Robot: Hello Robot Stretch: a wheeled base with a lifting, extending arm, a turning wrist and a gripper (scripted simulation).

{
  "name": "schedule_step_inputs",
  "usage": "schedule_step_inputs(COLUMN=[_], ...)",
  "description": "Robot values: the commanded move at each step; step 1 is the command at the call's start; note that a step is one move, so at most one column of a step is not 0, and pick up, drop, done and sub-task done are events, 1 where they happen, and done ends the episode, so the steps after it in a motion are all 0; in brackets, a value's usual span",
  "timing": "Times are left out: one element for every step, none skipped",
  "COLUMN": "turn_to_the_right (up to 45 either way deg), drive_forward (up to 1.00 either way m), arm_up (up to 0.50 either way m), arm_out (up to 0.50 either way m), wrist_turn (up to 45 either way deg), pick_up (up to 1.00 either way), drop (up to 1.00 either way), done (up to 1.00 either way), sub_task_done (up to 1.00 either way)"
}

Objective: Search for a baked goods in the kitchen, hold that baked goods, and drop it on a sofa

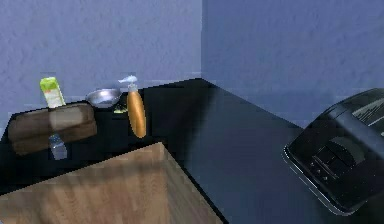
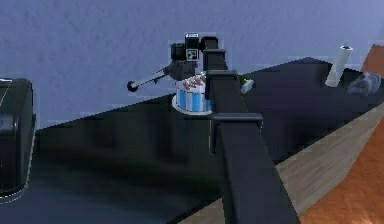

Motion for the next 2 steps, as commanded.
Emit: schedule_step_inputs(turn_to_the_right=[0.0, 0.0], drive_forward=[0.00, 0.00], arm_up=[0.00, 0.00], arm_out=[0.00, 0.00], wrist_turn=[45.0, 12.0], pick_up=[0.00, 0.00], drop=[0.00, 0.00], done=[0.00, 0.00], sub_task_done=[0.00, 0.00])
